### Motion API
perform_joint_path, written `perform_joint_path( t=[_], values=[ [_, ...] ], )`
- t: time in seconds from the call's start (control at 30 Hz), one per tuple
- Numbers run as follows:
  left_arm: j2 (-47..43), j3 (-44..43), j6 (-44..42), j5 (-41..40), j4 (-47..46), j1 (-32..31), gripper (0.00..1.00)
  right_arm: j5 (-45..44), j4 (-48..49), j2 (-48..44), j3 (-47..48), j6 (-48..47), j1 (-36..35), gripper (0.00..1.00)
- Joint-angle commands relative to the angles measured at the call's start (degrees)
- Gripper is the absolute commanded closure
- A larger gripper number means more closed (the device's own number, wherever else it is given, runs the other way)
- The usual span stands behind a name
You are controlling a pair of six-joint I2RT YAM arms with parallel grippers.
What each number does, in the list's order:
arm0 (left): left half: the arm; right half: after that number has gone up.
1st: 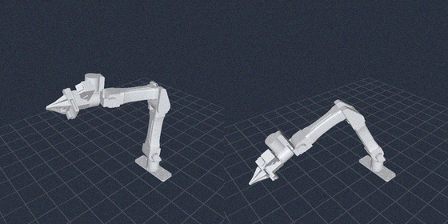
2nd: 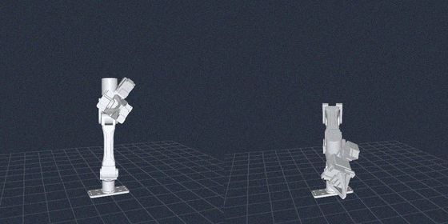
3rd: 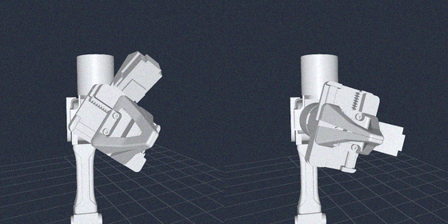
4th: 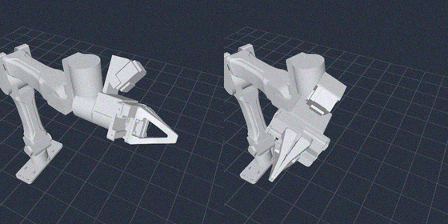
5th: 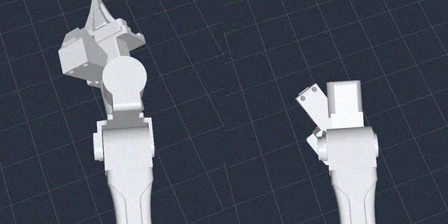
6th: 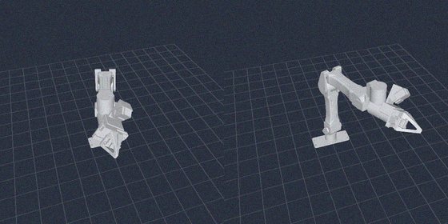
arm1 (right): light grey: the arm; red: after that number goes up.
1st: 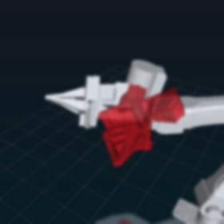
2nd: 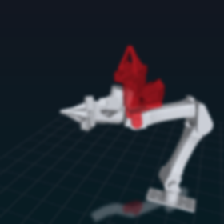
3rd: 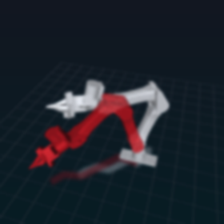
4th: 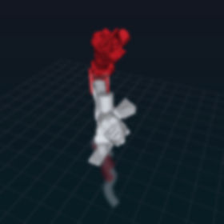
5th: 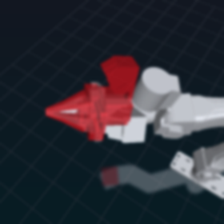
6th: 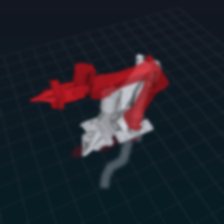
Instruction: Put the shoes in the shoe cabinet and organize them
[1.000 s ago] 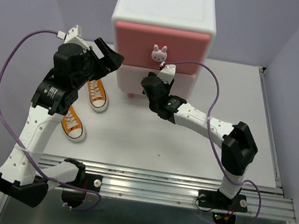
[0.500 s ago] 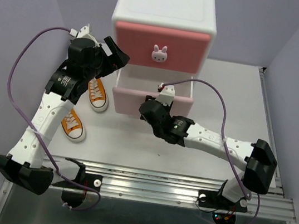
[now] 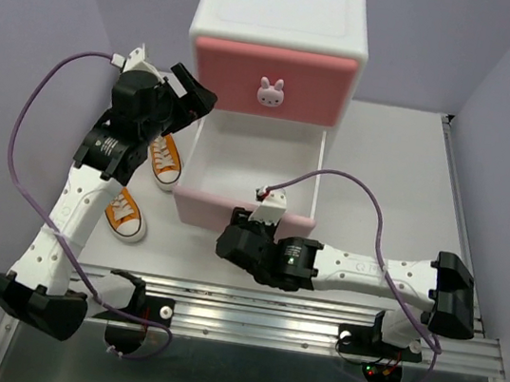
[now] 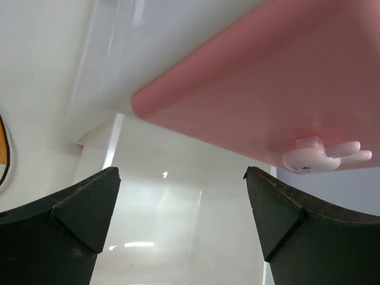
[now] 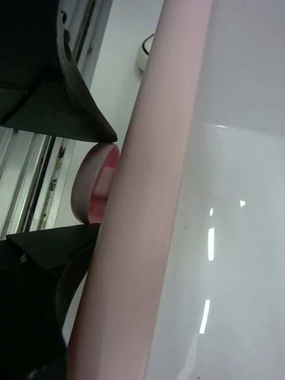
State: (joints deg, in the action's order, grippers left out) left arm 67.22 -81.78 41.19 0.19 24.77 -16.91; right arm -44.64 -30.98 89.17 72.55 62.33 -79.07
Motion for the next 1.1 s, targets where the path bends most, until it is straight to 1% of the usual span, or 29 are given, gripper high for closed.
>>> perform_joint_path(
  t=[0.0, 0.1, 0.13, 0.23, 0.33, 0.43, 0.53, 0.63, 0.67, 0.73, 0.77, 0.8, 0.83, 0.87, 0.93, 0.97, 1.03, 1.07],
  values=[
    [-6.66, 3.81, 0.73, -5.53, -2.8, -0.32, 0.01, 9.75, -2.51, -0.75, -3.81, 10.8, -5.83, 0.85],
    [-7.63, 5.57, 1.35, -6.07, -1.66, -0.23, 0.01, 10.28, -5.57, -0.75, -4.79, 13.17, -6.98, 0.87],
    [-7.54, 6.1, 1.18, -5.9, -1.66, -0.23, 0.01, 10.63, -7.32, -1.62, -5.31, 12.82, -6.98, 0.89],
    [-6.93, 6.28, 0.74, -5.72, -1.66, -0.23, 0.01, 11.24, -8.83, -4.52, -7.24, 12.82, -7.59, 0.89],
    [-6.75, 7.68, 0.91, -6.16, -2.97, -0.23, 0.01, 12.91, -5.69, -11.09, -13.73, 11.51, -7.59, 0.89],
    [-6.49, 8.74, 1.35, -5.9, -3.24, -0.15, 0.01, 14.58, -3.39, -14.01, -16.56, 10.72, -8.12, 0.89],
    [-6.66, 9.09, 1.88, -6.25, -2.36, -0.15, 0.01, 15.28, -1.72, -15.86, -18.06, 8.96, -8.64, 0.82],
    [-7.19, 9.0, 2.31, -7.04, -1.4, -0.23, 0.01, 16.86, 1.27, -15.78, -17.71, 5.97, -8.65, 0.68],
    [-7.37, 9.0, 2.32, -7.22, -0.87, -0.23, 0.01, 17.74, 3.02, -15.43, -17.54, 4.05, -8.65, 0.48],
    [-7.54, 8.83, 2.67, -7.65, 0.01, -0.23, 0.01, 18.45, 4.09, -14.02, -16.66, 2.55, -8.65, 0.41],
    [-7.72, 8.83, 2.76, -7.92, 0.97, -0.23, 0.01, 18.8, 4.09, -13.67, -16.13, 1.67, -8.65, 0.24],
    [-7.89, 8.83, 2.93, -8.01, 1.5, -0.23, 0.01, 18.89, 3.91, -13.41, -15.52, 1.22, -8.65, 0.18],
    [-8.16, 8.83, 2.93, -8.18, 2.29, -0.06, 0.01, 18.54, 3.3, -13.23, -13.86, 0.61, -8.65, 0.15],
    [-8.33, 8.83, 3.19, -8.44, 3.77, -0.14, 0.01, 18.1, 1.3, -13.31, -12.8, 0.08, -8.65, 0.0],
    [-8.6, 8.57, 3.55, -8.27, 5.54, 0.2, 0.01, 17.31, -0.91, -13.67, -10.52, -1.32, -8.65, 0.0],
    [-8.86, 8.3, 3.63, -8.18, 6.42, 0.56, 0.01, 17.31, -3.97, -13.93, -7.81, -2.55, -8.65, 0.0],
    [-9.04, 7.95, 3.81, -7.92, 9.4, 0.91, 0.01, 18.96, -6.8, -14.28, -4.89, -4.57, -8.65, 0.0],
    [-9.12, 7.43, 3.72, -7.66, 11.07, 1.52, 0.01, 19.33, -9.94, -14.63, -1.4, -6.23, -8.65, 0.0]
  ],
)
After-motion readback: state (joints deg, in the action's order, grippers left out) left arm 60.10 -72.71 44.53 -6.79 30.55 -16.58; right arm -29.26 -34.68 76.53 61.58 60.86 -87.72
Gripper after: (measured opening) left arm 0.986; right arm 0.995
